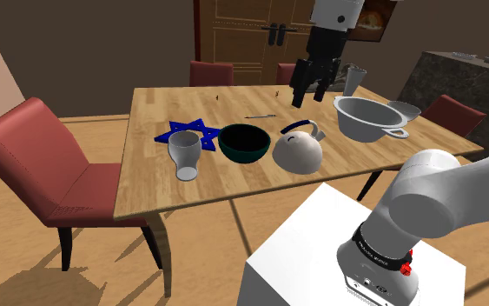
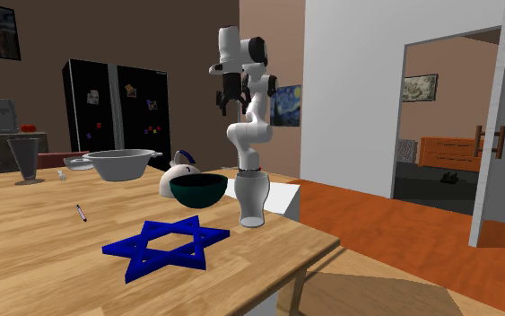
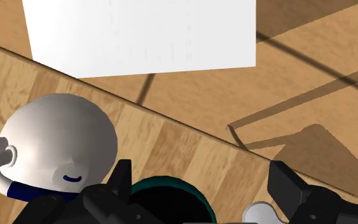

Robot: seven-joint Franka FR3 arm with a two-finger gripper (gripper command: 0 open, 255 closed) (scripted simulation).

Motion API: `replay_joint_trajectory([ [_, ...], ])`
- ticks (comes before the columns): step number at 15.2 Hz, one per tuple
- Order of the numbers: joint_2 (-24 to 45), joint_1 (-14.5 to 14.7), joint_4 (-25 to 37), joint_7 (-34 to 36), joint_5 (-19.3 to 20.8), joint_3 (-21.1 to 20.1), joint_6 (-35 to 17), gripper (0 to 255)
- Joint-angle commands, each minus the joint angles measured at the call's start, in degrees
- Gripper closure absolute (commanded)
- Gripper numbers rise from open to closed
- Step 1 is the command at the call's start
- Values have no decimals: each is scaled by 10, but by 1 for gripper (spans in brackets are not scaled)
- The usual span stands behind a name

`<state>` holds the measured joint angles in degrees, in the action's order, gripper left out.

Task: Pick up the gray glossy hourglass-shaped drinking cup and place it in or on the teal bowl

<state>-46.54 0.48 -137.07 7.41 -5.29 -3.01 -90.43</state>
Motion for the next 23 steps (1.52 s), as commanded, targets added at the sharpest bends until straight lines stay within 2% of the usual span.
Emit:
replay_joint_trajectory([
  [1, 0, 0, 0, 0, 0, 0, 0, 0],
  [12, 216, 25, 65, 24, -39, -54, -149, 0],
  [23, 453, 48, 215, 55, -33, -98, -235, 0],
])
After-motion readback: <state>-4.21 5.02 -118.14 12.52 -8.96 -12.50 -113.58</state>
